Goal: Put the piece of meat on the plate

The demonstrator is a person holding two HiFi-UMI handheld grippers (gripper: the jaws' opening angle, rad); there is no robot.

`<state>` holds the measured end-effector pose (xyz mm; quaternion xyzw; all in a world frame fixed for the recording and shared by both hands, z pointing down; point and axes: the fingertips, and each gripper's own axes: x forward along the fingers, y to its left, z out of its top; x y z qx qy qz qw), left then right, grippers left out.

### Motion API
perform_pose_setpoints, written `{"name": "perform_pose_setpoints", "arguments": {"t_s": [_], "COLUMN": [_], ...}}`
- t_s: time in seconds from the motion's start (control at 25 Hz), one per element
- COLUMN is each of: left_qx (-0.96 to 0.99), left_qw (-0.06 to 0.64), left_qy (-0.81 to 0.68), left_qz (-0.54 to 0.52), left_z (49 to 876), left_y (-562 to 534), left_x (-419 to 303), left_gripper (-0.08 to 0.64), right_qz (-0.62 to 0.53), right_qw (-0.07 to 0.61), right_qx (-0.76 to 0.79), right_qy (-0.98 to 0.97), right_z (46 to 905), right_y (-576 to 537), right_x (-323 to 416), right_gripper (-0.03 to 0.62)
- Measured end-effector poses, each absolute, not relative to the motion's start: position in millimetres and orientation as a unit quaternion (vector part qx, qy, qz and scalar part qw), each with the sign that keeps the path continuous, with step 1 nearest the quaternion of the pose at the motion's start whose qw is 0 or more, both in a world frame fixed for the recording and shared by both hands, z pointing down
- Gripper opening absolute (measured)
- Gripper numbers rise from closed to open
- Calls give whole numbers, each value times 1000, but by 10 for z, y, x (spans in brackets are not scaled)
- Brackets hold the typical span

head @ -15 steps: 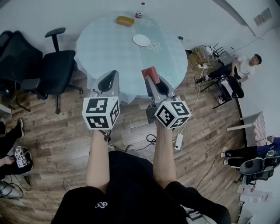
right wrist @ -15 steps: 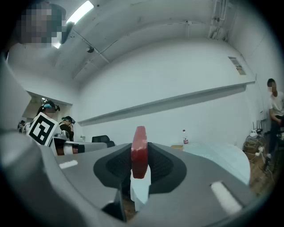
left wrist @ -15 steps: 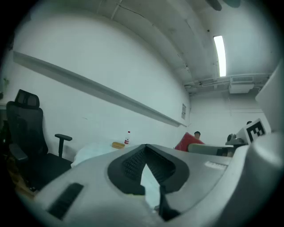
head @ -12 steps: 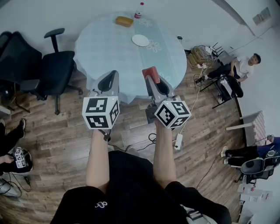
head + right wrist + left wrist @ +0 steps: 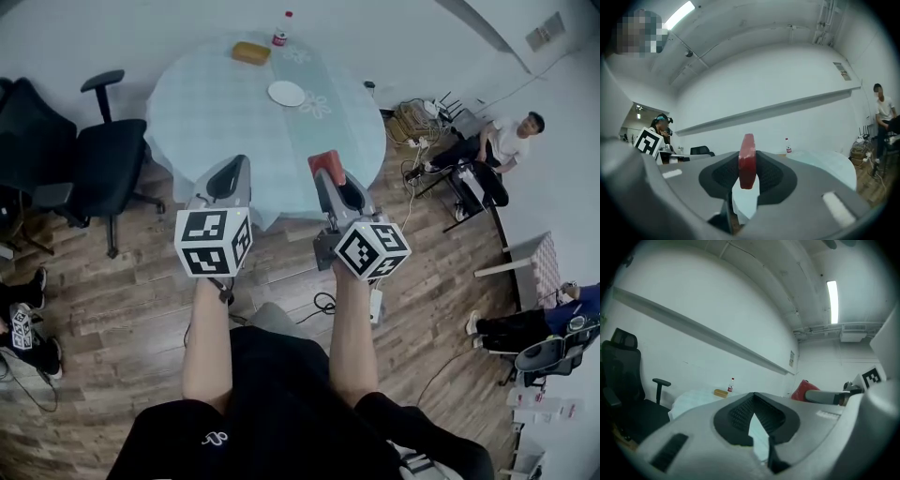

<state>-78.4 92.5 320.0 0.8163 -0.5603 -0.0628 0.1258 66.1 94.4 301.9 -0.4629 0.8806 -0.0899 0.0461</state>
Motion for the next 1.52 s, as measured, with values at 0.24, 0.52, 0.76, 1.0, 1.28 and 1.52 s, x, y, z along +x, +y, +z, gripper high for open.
{"name": "perform_pose_setpoints", "arguments": {"t_s": [0.24, 0.52, 0.76, 1.0, 1.28, 1.52], "left_qx": [818, 814, 798, 798, 793, 798], "left_qw": [140, 147, 169, 195, 210, 226], "left_qy": [-555, -561, -579, -571, -571, -559], "left_qz": [-55, -26, -5, 17, 29, 4], "left_z": [3330, 3576, 3851, 4085, 4258, 4285], "left_y": [710, 127, -689, -1609, -2366, -2698], "left_x": [-652, -521, -528, -71, 270, 281], "left_gripper": [-6, -6, -6, -6, -6, -5], "right_qz": [-101, -132, -154, -189, -229, -249], "right_qw": [37, 44, 38, 24, 40, 37], "right_qx": [-475, -470, -452, -457, -449, -440], "right_qy": [874, 872, 878, 869, 863, 862], "right_z": [3138, 3408, 3613, 3919, 4177, 4327], "right_y": [765, 102, -791, -1782, -2676, -3046], "right_x": [835, 960, 928, 1328, 1656, 1616], "right_gripper": [103, 103, 103, 103, 103, 103]}}
